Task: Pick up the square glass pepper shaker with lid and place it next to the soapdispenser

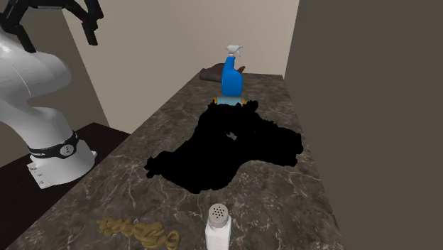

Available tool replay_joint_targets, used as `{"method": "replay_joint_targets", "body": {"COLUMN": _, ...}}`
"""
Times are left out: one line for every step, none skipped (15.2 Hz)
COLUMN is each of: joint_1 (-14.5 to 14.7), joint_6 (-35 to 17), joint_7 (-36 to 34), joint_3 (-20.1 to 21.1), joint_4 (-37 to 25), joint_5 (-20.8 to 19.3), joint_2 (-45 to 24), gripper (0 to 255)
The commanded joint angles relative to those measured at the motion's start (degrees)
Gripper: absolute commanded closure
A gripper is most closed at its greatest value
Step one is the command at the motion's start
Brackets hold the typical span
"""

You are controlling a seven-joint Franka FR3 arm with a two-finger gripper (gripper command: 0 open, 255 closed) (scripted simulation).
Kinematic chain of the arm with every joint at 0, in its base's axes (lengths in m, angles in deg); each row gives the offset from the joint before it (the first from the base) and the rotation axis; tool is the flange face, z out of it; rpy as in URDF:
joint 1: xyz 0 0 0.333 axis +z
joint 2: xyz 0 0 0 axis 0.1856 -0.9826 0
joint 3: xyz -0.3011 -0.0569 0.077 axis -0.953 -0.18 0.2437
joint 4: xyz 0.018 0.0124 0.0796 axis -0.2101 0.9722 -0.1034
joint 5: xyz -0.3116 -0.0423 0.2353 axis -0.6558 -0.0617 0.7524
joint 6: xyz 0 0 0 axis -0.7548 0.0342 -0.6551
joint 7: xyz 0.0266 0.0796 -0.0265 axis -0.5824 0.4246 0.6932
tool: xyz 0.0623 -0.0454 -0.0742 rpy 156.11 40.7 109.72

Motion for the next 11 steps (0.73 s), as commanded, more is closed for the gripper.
{"method": "replay_joint_targets", "body": {"joint_1": 0.0, "joint_6": 0.0, "joint_7": 0.0, "joint_3": 0.0, "joint_4": 0.0, "joint_5": 0.0, "joint_2": 0.0, "gripper": 0}}
{"method": "replay_joint_targets", "body": {"joint_1": -0.1, "joint_6": -1.5, "joint_7": 0.0, "joint_3": -0.1, "joint_4": -0.4, "joint_5": -0.1, "joint_2": -2.1, "gripper": 0}}
{"method": "replay_joint_targets", "body": {"joint_1": -0.2, "joint_6": -2.9, "joint_7": 0.1, "joint_3": -0.2, "joint_4": -0.8, "joint_5": -0.2, "joint_2": -4.2, "gripper": 0}}
{"method": "replay_joint_targets", "body": {"joint_1": -0.3, "joint_6": -4.3, "joint_7": 0.1, "joint_3": -0.3, "joint_4": -1.4, "joint_5": -0.3, "joint_2": -6.4, "gripper": 0}}
{"method": "replay_joint_targets", "body": {"joint_1": -0.3, "joint_6": -5.6, "joint_7": 0.2, "joint_3": -0.4, "joint_4": -2.0, "joint_5": -0.4, "joint_2": -8.6, "gripper": 0}}
{"method": "replay_joint_targets", "body": {"joint_1": -0.4, "joint_6": -6.9, "joint_7": 0.2, "joint_3": -0.4, "joint_4": -2.7, "joint_5": -0.5, "joint_2": -10.8, "gripper": 0}}
{"method": "replay_joint_targets", "body": {"joint_1": -0.5, "joint_6": -8.1, "joint_7": 0.2, "joint_3": -0.5, "joint_4": -3.4, "joint_5": -0.5, "joint_2": -13.0, "gripper": 0}}
{"method": "replay_joint_targets", "body": {"joint_1": -0.6, "joint_6": -9.2, "joint_7": 0.3, "joint_3": -0.6, "joint_4": -4.3, "joint_5": -0.6, "joint_2": -15.3, "gripper": 0}}
{"method": "replay_joint_targets", "body": {"joint_1": -0.7, "joint_6": -10.3, "joint_7": 0.3, "joint_3": -0.7, "joint_4": -5.2, "joint_5": -0.7, "joint_2": -17.6, "gripper": 0}}
{"method": "replay_joint_targets", "body": {"joint_1": -0.7, "joint_6": -11.4, "joint_7": 0.3, "joint_3": -0.8, "joint_4": -6.2, "joint_5": -0.8, "joint_2": -19.8, "gripper": 0}}
{"method": "replay_joint_targets", "body": {"joint_1": -0.8, "joint_6": -12.3, "joint_7": 0.3, "joint_3": -0.8, "joint_4": -7.3, "joint_5": -0.8, "joint_2": -22.1, "gripper": 0}}
